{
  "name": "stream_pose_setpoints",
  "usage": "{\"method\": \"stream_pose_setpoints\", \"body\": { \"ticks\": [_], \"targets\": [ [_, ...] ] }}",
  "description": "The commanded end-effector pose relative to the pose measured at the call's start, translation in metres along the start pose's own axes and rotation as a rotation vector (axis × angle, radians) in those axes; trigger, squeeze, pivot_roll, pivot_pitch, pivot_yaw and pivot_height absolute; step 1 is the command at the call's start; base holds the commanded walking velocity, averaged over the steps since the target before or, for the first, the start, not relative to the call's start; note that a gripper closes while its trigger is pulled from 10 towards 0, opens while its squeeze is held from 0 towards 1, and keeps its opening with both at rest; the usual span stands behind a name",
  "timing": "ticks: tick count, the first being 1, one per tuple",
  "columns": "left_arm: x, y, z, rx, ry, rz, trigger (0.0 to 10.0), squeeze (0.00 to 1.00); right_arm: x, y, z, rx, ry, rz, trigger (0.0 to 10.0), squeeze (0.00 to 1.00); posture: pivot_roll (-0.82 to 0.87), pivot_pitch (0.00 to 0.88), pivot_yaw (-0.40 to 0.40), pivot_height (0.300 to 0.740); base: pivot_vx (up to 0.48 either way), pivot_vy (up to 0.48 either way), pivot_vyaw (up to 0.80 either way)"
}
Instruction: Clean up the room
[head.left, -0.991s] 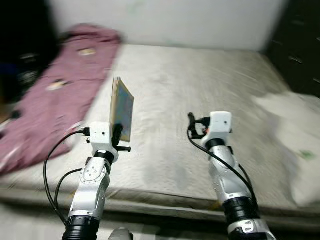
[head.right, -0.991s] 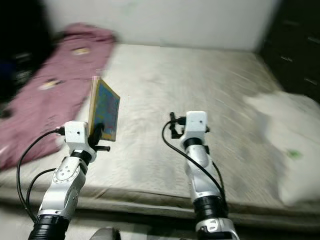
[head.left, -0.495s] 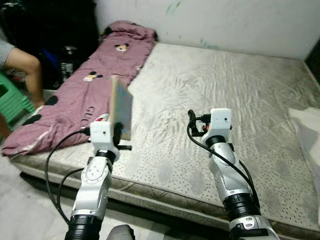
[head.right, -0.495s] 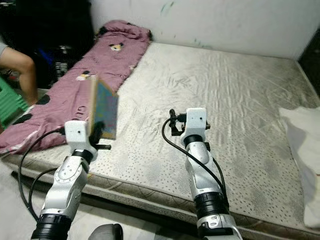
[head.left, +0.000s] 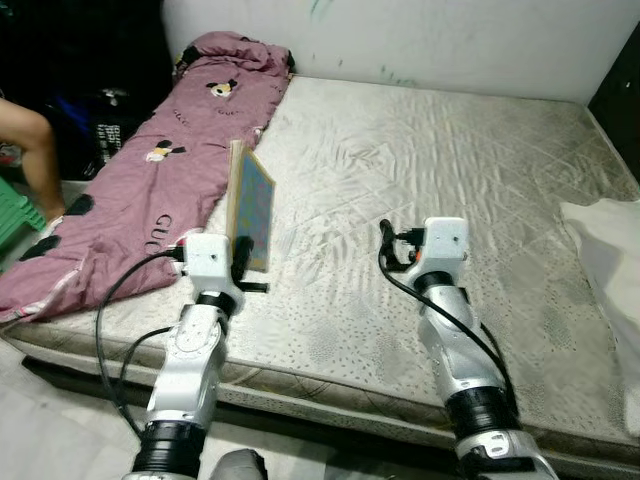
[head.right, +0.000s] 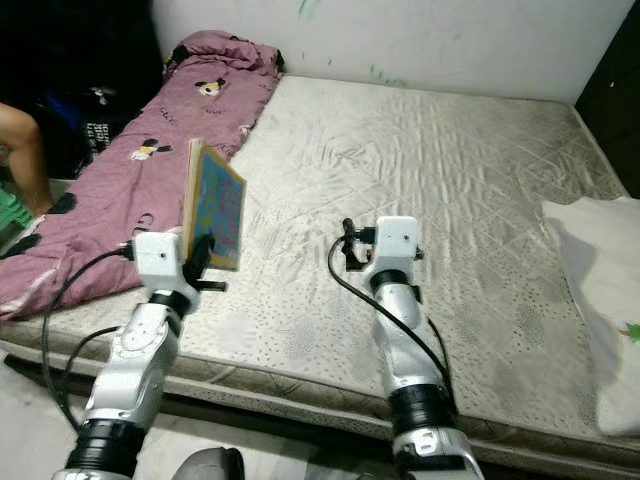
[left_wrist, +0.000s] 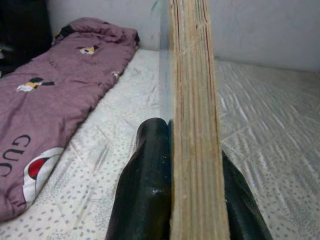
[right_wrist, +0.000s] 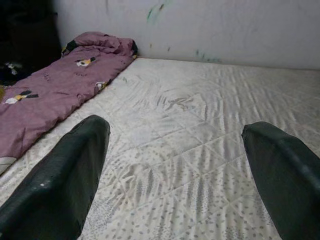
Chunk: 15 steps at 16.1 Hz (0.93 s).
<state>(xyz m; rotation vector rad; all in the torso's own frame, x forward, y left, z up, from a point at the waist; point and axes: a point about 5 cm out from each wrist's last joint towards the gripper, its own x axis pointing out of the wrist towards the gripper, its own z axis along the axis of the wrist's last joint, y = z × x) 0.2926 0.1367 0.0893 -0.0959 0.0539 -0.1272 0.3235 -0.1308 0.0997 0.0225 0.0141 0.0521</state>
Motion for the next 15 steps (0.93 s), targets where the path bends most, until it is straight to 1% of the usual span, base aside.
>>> {"method": "stream_pose_setpoints", "body": {
  "ticks": [1, 4, 9, 15],
  "targets": [
    [0.0025, -0.0033, 0.0091, 0.004, -0.044, -0.017, 10.0, 0.0, 0.0014, -0.0026, 0.0008, 0.0, 0.001, -0.008, 10.0, 0.0, 0.04, 0.0, -0.007, 0.74, 0.0, -0.24, -0.7],
    [0.0045, -0.0034, 0.009, 0.002, -0.041, -0.014, 10.0, 0.0, 0.0013, -0.0038, 0.0, -0.006, 0.003, -0.01, 10.0, 0.0, 0.03, 0.0, -0.006, 0.74, 0.0, -0.241, 0.0],
    [0.0031, -0.0051, 0.0072, -0.003, -0.033, -0.013, 10.0, 0.0, -0.0005, -0.0052, -0.0019, -0.012, 0.011, -0.013, 10.0, 0.0, 0.03, 0.0, -0.007, 0.74, 0.0, 0.0, 0.0],
    [0.003, -0.004, 0.0073, -0.004, -0.032, -0.009, 10.0, 0.0, -0.001, -0.0056, -0.0023, -0.012, 0.012, -0.015, 10.0, 0.0, 0.03, 0.0, -0.007, 0.74, 0.0, -0.259, 0.0]
  ]
}}
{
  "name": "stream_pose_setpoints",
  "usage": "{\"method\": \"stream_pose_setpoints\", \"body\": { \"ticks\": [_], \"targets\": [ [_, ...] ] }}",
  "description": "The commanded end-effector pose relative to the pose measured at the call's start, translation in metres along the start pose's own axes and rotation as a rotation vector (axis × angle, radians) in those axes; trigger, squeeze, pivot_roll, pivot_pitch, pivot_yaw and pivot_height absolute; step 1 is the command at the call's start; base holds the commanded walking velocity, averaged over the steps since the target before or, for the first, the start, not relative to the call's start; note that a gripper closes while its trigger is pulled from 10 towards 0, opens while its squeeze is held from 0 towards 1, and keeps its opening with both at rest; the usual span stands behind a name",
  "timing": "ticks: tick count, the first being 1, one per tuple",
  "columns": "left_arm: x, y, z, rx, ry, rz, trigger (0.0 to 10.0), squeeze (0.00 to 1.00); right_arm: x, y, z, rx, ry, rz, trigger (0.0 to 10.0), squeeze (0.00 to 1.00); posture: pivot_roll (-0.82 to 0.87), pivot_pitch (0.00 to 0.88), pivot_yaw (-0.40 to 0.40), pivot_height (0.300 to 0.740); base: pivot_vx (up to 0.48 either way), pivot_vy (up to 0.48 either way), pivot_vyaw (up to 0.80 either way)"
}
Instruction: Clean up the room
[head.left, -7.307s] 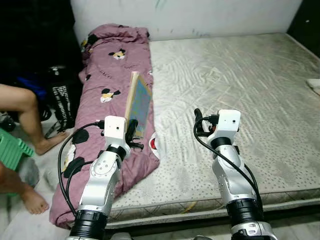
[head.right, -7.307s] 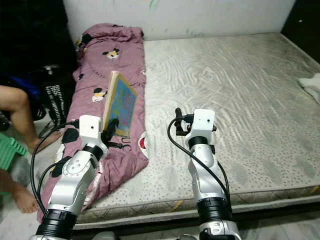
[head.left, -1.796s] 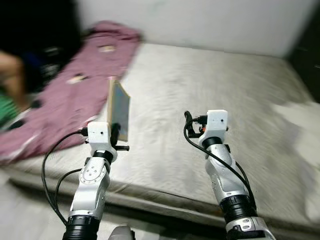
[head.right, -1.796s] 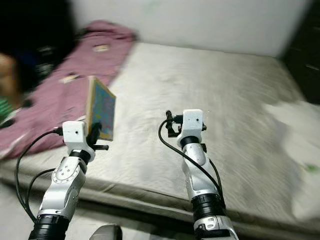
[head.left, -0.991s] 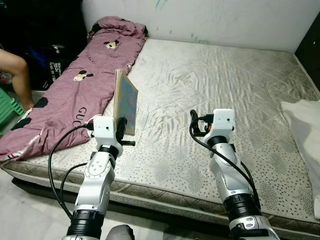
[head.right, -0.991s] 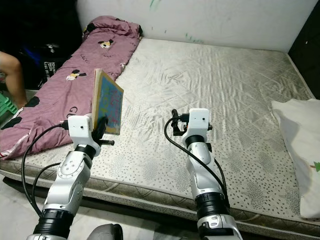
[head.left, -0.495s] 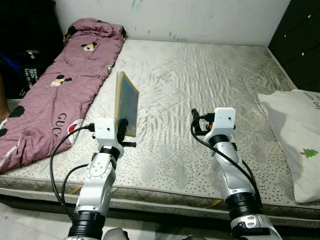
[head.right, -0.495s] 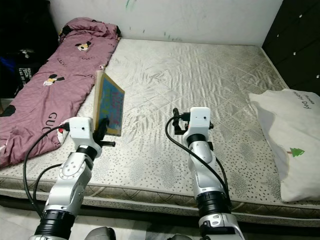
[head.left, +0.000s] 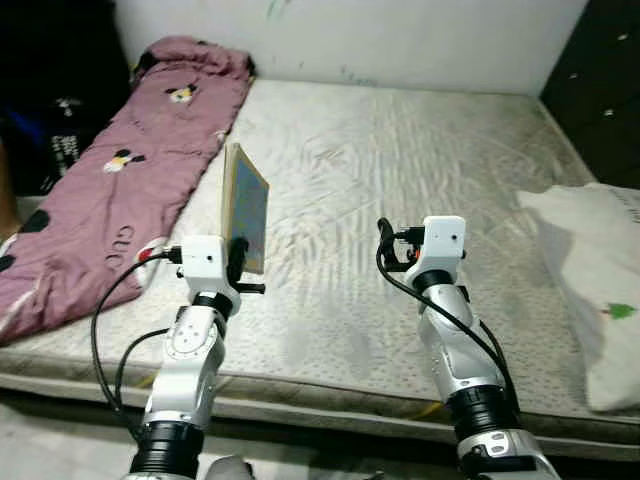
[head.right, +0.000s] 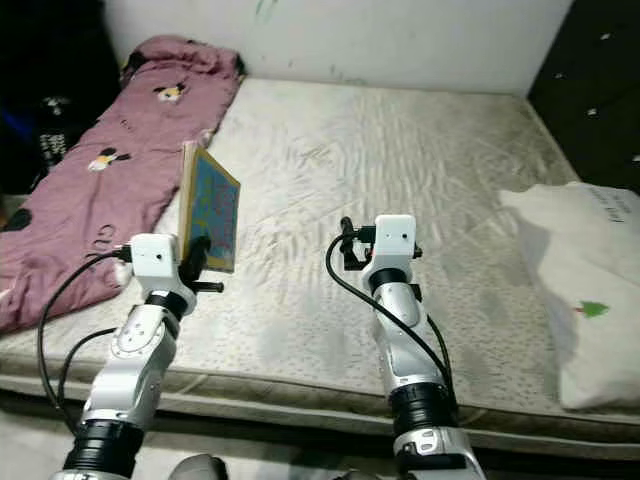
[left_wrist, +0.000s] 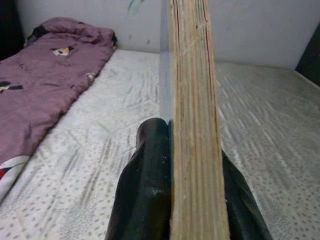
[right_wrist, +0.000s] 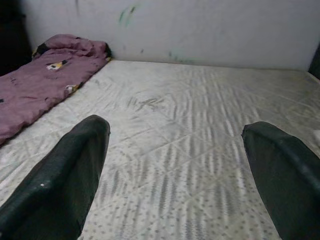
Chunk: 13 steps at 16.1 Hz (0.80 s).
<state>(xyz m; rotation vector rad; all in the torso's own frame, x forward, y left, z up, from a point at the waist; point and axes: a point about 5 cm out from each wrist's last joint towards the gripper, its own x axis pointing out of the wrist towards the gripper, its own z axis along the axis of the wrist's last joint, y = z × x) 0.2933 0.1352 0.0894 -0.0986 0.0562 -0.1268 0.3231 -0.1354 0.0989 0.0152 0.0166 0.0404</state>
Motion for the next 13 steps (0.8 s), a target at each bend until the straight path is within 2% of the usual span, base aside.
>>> {"method": "stream_pose_setpoints", "body": {
  "ticks": [1, 13],
  "targets": [
    [0.0023, -0.0025, 0.0073, -0.002, -0.034, -0.009, 10.0, 0.0, -0.0005, -0.001, -0.0017, -0.004, 0.01, -0.004, 10.0, 0.0, 0.03, 0.0, -0.007, 0.74, 0.0, -0.296, 0.0],
    [0.0035, -0.0034, 0.007, -0.011, -0.028, -0.007, 10.0, 0.0, 0.0005, -0.0062, -0.0005, -0.013, 0.009, -0.017, 10.0, 0.0, 0.03, 0.0, -0.007, 0.74, 0.0, -0.303, 0.0]
  ]
}}
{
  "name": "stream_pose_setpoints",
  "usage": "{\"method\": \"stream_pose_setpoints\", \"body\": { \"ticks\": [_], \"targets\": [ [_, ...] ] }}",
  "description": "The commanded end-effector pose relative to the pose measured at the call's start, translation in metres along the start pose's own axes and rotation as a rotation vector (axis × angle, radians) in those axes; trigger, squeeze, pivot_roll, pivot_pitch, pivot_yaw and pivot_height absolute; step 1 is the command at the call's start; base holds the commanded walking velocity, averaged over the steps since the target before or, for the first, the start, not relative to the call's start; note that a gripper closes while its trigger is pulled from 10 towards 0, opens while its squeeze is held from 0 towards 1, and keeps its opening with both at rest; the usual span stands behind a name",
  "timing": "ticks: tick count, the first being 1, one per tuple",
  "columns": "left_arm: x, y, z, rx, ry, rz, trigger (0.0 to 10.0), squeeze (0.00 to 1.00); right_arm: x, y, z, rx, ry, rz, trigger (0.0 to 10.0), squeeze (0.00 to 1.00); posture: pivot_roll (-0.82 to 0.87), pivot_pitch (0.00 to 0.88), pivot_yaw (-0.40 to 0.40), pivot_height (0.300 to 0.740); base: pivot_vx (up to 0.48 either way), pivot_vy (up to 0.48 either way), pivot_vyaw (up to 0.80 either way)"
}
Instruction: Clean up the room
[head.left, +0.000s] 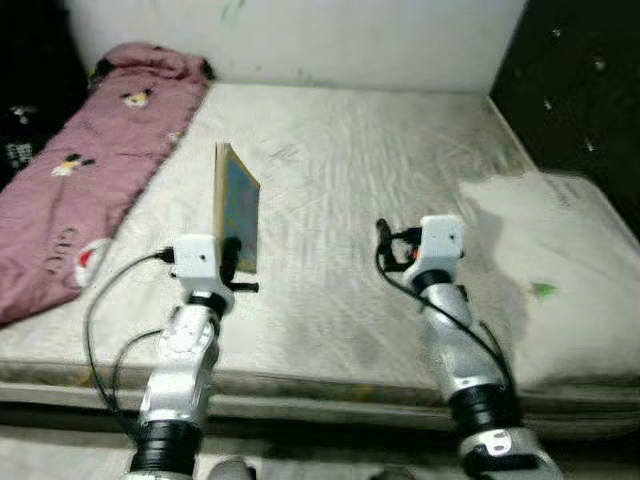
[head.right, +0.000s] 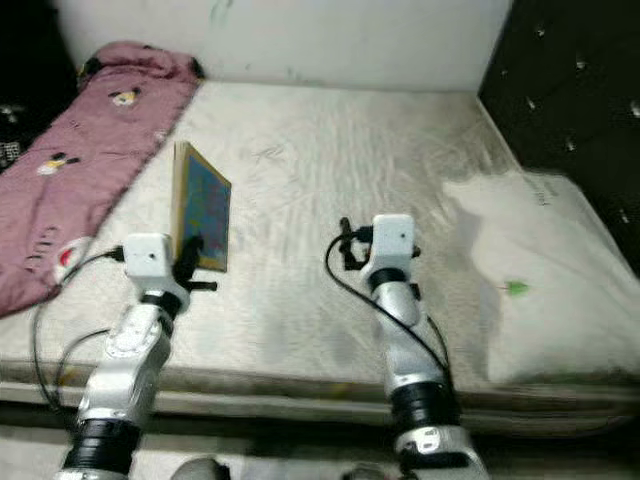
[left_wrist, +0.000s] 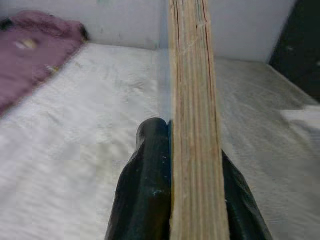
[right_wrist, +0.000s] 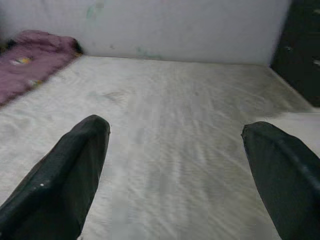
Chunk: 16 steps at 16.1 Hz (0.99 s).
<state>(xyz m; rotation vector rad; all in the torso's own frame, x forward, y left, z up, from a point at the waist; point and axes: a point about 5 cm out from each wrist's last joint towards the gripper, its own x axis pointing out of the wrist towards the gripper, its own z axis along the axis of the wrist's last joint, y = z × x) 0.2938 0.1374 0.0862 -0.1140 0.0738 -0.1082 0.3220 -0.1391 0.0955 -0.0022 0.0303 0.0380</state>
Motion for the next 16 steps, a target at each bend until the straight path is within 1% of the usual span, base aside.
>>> {"method": "stream_pose_setpoints", "body": {
  "ticks": [1, 10, 12, 13, 14, 15, 16],
  "targets": [
    [0.003, -0.0063, 0.0102, 0.006, -0.044, -0.027, 10.0, 0.0, 0.0017, -0.0022, 0.0027, 0.005, -0.005, -0.013, 10.0, 0.0, 0.02, 0.0, -0.006, 0.74, 0.0, -0.3, 0.0],
    [0.0031, -0.0071, 0.0104, 0.005, -0.048, -0.028, 10.0, 0.0, 0.0017, -0.0018, 0.0029, -0.001, -0.006, -0.01, 10.0, 0.0, 0.02, 0.0, -0.009, 0.74, 0.0, -0.3, 0.0],
    [0.0029, -0.007, 0.0104, 0.003, -0.049, -0.025, 10.0, 0.0, 0.0013, -0.0018, 0.0023, -0.004, -0.004, -0.008, 10.0, 0.0, 0.02, 0.0, -0.009, 0.74, 0.0, 0.0, 0.0],
    [0.0029, -0.0071, 0.0111, -0.023, -0.057, -0.023, 10.0, 0.0, 0.0012, -0.0019, 0.002, -0.005, -0.004, -0.008, 10.0, 0.0, 0.02, 0.0, -0.01, 0.74, 0.0, 0.0, 0.0],
    [0.0029, -0.0071, 0.0119, -0.019, -0.063, -0.025, 10.0, 0.0, 0.0011, -0.002, 0.002, -0.006, -0.003, -0.007, 10.0, 0.0, 0.02, 0.0, -0.01, 0.74, 0.0, 0.0, 0.0],
    [0.0026, -0.0078, 0.0132, -0.005, -0.072, -0.052, 10.0, 0.0, 0.001, -0.002, 0.0018, -0.007, -0.003, -0.007, 10.0, 0.0, 0.02, 0.0, -0.01, 0.74, 0.0, 0.0, 0.0],
    [0.0018, -0.0084, 0.0146, -0.027, -0.086, -0.07, 10.0, 0.0, 0.0011, -0.002, 0.0019, -0.008, -0.004, -0.006, 10.0, 0.0, 0.02, 0.0, -0.011, 0.74, 0.0, 0.0, 0.0]
  ]
}}
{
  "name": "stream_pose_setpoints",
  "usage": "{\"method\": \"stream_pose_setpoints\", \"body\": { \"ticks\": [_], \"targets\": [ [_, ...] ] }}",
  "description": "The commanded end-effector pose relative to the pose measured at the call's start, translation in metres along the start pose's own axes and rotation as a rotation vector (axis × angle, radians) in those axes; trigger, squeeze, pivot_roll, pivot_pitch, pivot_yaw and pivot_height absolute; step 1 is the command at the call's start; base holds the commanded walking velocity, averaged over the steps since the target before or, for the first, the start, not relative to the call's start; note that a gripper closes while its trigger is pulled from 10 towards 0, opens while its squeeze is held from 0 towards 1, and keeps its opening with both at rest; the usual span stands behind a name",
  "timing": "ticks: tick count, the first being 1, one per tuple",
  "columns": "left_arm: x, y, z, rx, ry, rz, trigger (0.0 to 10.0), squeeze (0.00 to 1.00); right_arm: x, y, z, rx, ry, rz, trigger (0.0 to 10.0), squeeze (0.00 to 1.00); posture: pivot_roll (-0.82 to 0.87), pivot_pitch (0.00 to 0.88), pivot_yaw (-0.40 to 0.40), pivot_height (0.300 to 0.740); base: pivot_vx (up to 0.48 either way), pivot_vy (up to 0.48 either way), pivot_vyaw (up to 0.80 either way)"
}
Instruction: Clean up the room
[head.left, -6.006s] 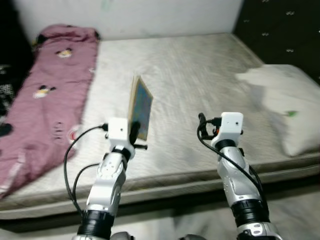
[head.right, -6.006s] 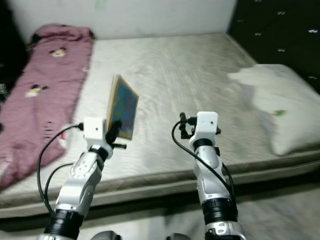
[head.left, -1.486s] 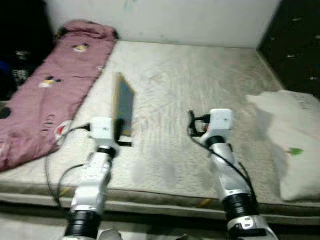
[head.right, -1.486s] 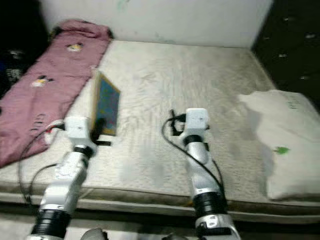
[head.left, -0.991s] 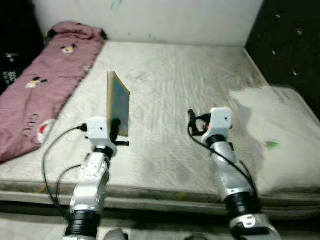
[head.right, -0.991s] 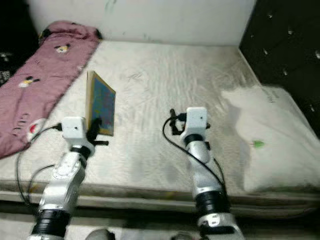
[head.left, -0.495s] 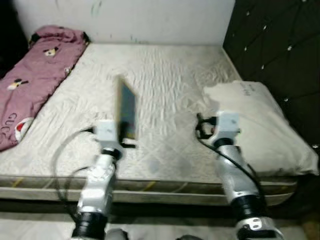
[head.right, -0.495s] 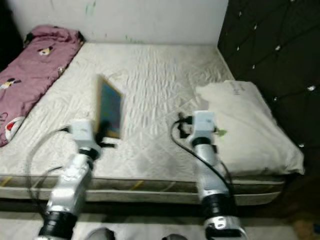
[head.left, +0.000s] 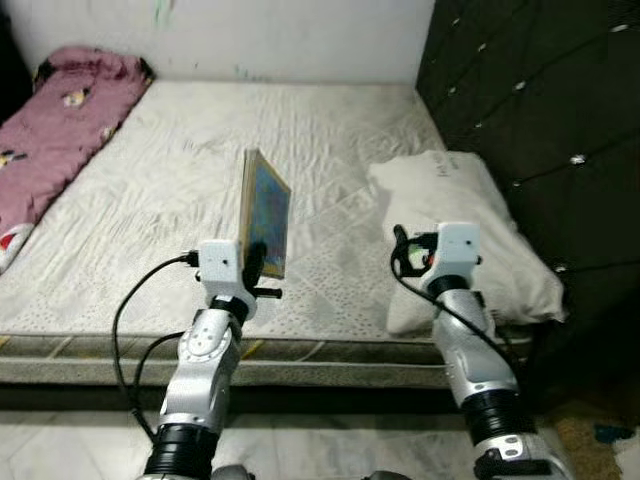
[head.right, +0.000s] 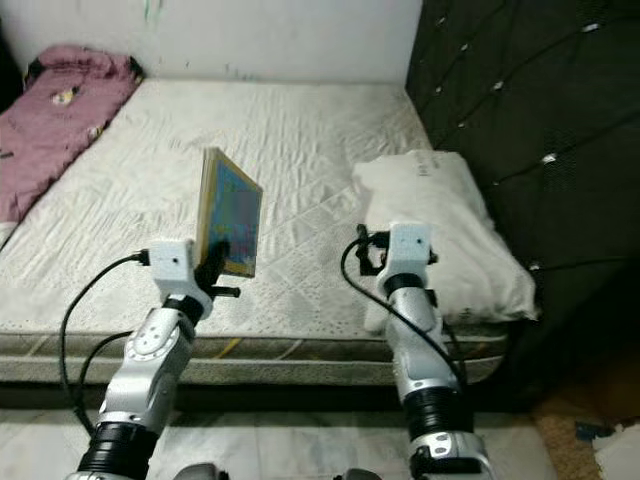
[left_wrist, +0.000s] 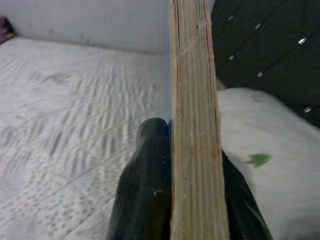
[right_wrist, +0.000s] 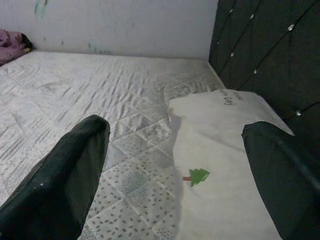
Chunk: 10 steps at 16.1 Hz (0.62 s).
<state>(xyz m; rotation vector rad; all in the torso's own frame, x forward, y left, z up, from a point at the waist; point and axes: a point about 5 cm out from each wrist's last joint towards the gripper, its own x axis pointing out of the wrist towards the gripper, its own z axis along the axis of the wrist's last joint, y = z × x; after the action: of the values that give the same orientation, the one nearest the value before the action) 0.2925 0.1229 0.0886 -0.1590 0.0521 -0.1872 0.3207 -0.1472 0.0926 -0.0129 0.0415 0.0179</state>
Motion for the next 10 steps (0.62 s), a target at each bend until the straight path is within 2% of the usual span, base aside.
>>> {"method": "stream_pose_setpoints", "body": {
  "ticks": [1, 10],
  "targets": [
    [0.0008, 0.0061, 0.0149, 0.013, -0.071, 0.009, 10.0, 0.0, 0.0024, 0.0058, 0.0051, 0.0, -0.016, 0.015, 10.0, 0.0, 0.02, 0.0, -0.011, 0.74, 0.259, 0.0, 0.0],
    [0.0003, 0.0064, 0.0133, 0.012, -0.06, -0.006, 10.0, 0.0, 0.0028, 0.006, 0.0052, -0.002, -0.017, 0.015, 10.0, 0.0, 0.03, 0.0, -0.012, 0.74, 0.297, 0.0, 0.0]
  ]
}}
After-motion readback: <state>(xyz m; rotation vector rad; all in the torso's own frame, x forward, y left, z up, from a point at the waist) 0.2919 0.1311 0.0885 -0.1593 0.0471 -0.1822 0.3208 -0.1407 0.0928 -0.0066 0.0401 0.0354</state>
